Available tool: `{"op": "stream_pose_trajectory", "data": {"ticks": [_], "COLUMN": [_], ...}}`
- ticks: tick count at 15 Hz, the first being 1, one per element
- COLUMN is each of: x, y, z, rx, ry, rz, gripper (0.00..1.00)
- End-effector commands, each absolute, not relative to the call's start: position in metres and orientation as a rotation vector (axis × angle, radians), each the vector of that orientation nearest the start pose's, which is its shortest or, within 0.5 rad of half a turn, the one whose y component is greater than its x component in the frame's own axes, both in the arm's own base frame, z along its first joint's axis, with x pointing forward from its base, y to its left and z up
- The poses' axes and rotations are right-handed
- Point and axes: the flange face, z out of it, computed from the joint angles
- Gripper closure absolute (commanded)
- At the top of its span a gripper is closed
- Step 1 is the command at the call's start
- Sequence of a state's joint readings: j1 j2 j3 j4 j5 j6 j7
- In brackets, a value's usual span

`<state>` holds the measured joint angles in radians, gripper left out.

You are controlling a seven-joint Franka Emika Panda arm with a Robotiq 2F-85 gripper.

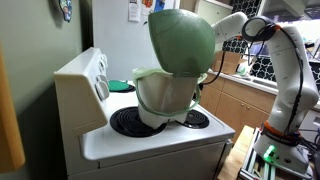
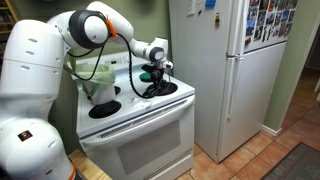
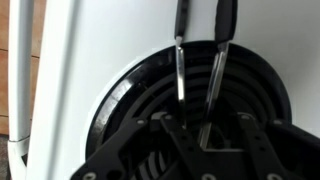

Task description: Put the tissue paper inside the trash can

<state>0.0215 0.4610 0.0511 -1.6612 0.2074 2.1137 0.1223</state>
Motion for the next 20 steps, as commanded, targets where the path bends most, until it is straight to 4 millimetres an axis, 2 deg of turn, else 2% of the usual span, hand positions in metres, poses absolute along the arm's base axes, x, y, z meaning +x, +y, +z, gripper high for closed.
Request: {"op": "stream_pose_trajectory", "data": {"ticks": [1, 3, 6, 8, 9, 12, 16, 18, 19, 20], "x": [0.662, 0.661, 0.661, 0.661, 0.661, 0.661, 0.658, 0.657, 0.656, 0.655], "y": [0.054, 0.053, 0.051, 0.049, 0.048, 0.046, 0.046, 0.048, 0.05, 0.051], "z": [0.344, 0.344, 0.346, 0.349, 0.35, 0.353, 0.363, 0.367, 0.368, 0.369], "rx": [-2.92, -2.919, -2.908, -2.9, -2.896, -2.887, -2.868, -2.865, -2.862, -2.862], "ry": [0.189, 0.18, 0.181, 0.186, 0.188, 0.184, 0.185, 0.175, 0.165, 0.161], "rz": [0.095, 0.107, 0.094, 0.086, 0.081, 0.07, 0.044, 0.039, 0.041, 0.041], "gripper": [0.52, 0.53, 0.72, 0.78, 0.73, 0.69, 0.7, 0.65, 0.59, 0.61]}}
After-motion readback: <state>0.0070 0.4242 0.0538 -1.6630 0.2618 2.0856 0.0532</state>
